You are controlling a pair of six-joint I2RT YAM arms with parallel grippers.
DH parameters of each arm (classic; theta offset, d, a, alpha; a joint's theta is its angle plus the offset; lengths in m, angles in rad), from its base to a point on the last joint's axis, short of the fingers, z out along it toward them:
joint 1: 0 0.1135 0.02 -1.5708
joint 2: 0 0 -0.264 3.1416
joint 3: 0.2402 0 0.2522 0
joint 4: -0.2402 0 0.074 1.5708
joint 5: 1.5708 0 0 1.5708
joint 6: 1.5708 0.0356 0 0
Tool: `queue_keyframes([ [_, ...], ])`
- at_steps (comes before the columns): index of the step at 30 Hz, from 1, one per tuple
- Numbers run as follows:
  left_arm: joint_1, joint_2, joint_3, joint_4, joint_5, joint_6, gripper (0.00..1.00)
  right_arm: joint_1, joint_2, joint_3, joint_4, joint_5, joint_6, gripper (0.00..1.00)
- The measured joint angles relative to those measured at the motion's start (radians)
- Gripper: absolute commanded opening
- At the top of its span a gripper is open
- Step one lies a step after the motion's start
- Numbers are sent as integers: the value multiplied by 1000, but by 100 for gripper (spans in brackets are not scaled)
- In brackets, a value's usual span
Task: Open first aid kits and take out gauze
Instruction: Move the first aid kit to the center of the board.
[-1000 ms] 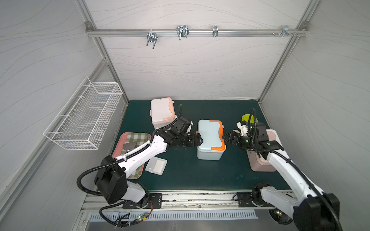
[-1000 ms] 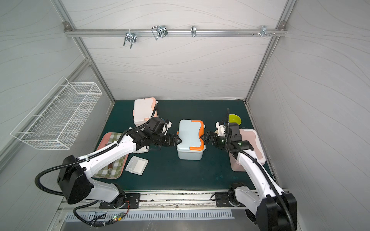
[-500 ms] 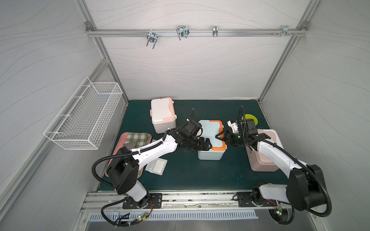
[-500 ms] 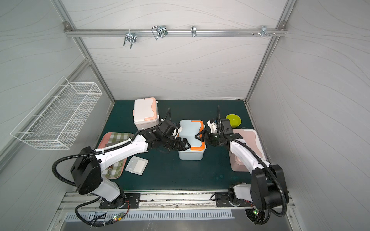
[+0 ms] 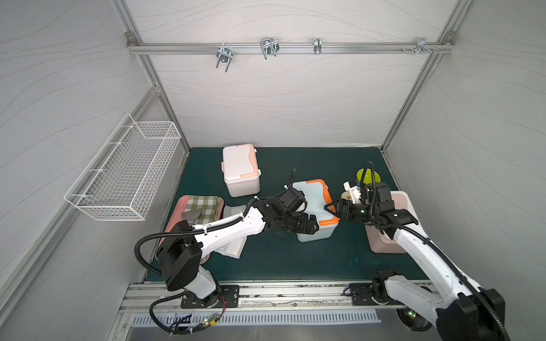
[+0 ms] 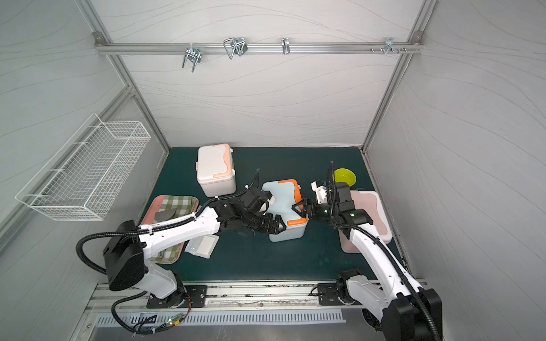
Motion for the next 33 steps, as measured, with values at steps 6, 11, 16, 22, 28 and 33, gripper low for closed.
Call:
queue_keyframes([
  [6,18,-68,-18,9,-18,0,96,-19,75,29,-7,-3,-13,84],
  [11,68,-76,-27,9,-17,1,96,-21,201,74,0,-27,-30,75],
  [16,79,-14,-19,19,16,3,95,-3,251,82,9,-45,-32,68],
  [22,71,4,-10,13,29,-19,95,42,167,38,-5,13,-33,68],
  [28,11,4,-10,6,27,-50,95,65,17,-24,-72,84,-26,67],
  [33,-45,-19,-44,30,28,-83,95,77,-135,-82,-159,119,-2,80],
])
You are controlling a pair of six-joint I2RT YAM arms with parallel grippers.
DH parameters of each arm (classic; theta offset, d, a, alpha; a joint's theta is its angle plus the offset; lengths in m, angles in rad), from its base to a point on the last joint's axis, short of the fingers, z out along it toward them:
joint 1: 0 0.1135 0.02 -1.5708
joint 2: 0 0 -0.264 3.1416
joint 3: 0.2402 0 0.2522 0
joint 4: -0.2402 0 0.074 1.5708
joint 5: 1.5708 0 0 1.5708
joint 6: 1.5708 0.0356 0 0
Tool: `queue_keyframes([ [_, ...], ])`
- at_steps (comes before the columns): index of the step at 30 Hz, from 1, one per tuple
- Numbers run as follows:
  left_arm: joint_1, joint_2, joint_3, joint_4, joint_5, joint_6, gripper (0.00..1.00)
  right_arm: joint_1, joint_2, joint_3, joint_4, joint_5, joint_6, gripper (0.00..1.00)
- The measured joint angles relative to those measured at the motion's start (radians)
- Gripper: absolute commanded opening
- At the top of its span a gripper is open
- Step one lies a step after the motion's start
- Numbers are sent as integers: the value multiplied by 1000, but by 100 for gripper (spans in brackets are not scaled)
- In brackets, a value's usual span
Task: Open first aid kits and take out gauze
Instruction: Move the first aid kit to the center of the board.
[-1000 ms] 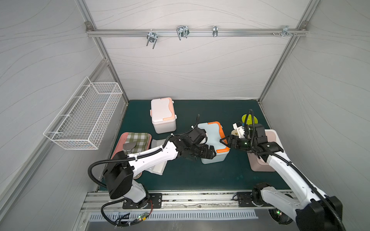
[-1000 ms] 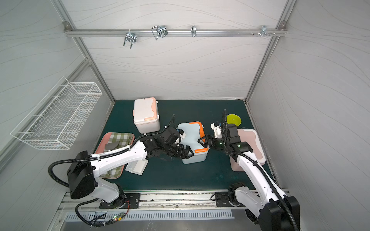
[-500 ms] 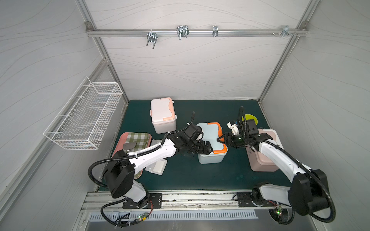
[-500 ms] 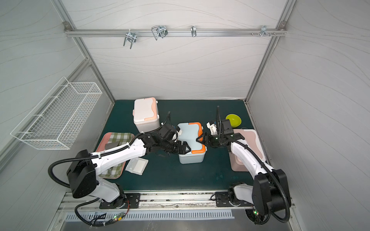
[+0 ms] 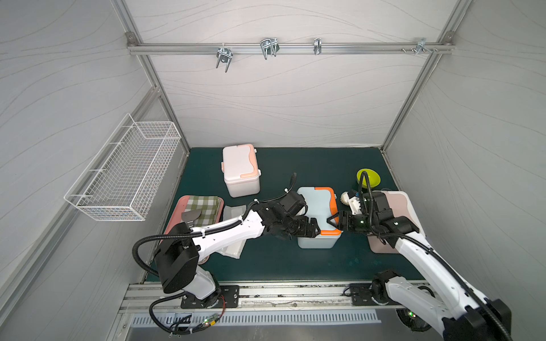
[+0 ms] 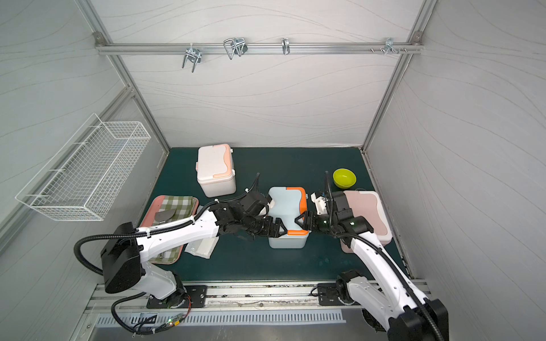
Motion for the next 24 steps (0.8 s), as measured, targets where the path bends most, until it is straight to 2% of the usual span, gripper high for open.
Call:
queue_keyframes([
  [1,-8,-8,-15,16,3,-5,95,6,-27,-9,-14,4,8,93],
  [2,-16,-19,-34,36,8,-12,96,13,-59,-19,-34,13,25,99],
  [8,-9,-96,-135,97,18,-30,97,29,-118,18,-176,172,110,99],
  [13,93,-220,-221,126,51,-34,98,29,-108,110,-236,247,108,99],
  [17,230,-281,-269,177,129,-37,98,30,-105,171,-221,188,51,78],
  [19,288,-277,-279,218,177,-41,98,43,-85,196,-213,163,30,70],
  [20,315,-271,-286,245,202,-46,98,59,-68,213,-212,156,14,64],
  [24,363,-217,-311,370,297,-77,99,190,40,290,-211,200,-35,52],
])
